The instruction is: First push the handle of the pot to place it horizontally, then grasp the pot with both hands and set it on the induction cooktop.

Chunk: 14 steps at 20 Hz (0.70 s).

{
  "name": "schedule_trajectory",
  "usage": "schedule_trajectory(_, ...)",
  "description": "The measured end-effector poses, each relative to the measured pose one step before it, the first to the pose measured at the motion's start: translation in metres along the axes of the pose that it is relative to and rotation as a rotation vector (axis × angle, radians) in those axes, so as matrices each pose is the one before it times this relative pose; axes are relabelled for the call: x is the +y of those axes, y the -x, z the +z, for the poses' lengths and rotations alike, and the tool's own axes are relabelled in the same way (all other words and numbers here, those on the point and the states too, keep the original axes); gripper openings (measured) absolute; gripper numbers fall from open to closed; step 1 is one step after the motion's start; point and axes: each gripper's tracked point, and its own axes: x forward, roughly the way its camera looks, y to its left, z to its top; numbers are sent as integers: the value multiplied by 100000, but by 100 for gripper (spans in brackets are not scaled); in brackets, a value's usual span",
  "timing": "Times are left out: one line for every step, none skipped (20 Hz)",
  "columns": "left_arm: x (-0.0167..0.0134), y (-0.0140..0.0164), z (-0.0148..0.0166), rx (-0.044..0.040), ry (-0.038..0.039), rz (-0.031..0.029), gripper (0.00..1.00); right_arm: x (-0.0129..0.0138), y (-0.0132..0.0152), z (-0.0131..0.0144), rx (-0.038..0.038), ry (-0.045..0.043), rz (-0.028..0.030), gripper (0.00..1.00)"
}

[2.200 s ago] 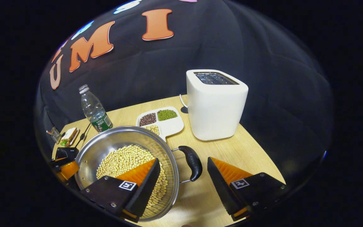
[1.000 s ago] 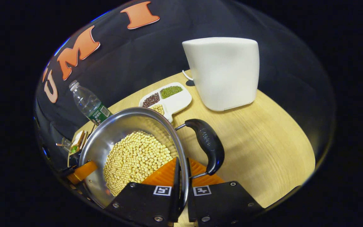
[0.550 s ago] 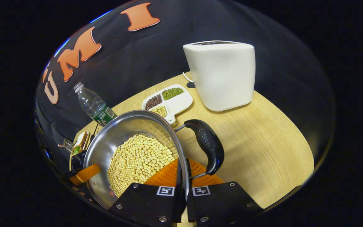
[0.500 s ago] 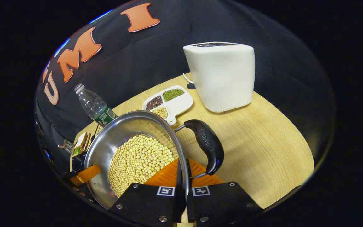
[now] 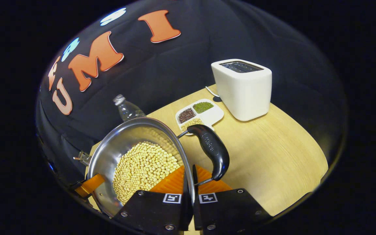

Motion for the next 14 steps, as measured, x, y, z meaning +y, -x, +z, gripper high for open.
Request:
schedule_trajectory(1420, 1097, 476, -796, 633, 873, 62, 89, -389, -128, 374, 103, 1039, 6)
schedule_trajectory(1600, 1019, 495, -931, 259, 1442, 62, -155, 358, 177, 216, 588, 920, 6)
schedule_trajectory(1678, 830, 281, -936, 123, 1518, 60, -21, -131, 62, 234, 446, 1012, 6)
schedule_trajectory(1643, 714, 165, -274, 528, 1481, 60, -61, -56, 8, 198, 334, 1088, 6)
schedule_trajectory(1513, 772, -36, -98, 866, 1350, 60, -46, -218, 85, 529, 221, 1002, 6)
schedule_trajectory(1630, 592, 11, 148, 966, 1400, 60, -54, 112, 155, 651, 429, 867, 6)
schedule_trajectory(1765, 311, -85, 242, 822, 1461, 62, -70, -146, 97, 735, 632, 897, 6)
schedule_trajectory(1778, 347, 11, 50, 575, 1543, 62, 34, -2, -46, 1023, 584, 878, 6)
schedule_trajectory(1536, 466, -269, 309, 575, 1603, 62, -28, -197, 16, 1475, 390, 783, 6)
schedule_trajectory(1775, 273, -265, 578, 743, 1502, 62, -32, 52, 117, 1627, 320, 624, 6)
schedule_trajectory(1991, 236, -292, 636, 773, 1256, 60, -30, -110, 137, 1421, 851, 510, 6)
schedule_trajectory(1809, -5, -333, 1054, 821, 1109, 62, -116, 197, 161, 1255, 1493, 203, 6)
schedule_trajectory(1510, -176, -501, 1273, 712, 1012, 62, -131, -35, 73, 1133, 1242, 5, 6)
schedule_trajectory(1384, -180, -421, 970, 581, 1075, 62, 2, 106, -100, 1481, 1079, 76, 6)
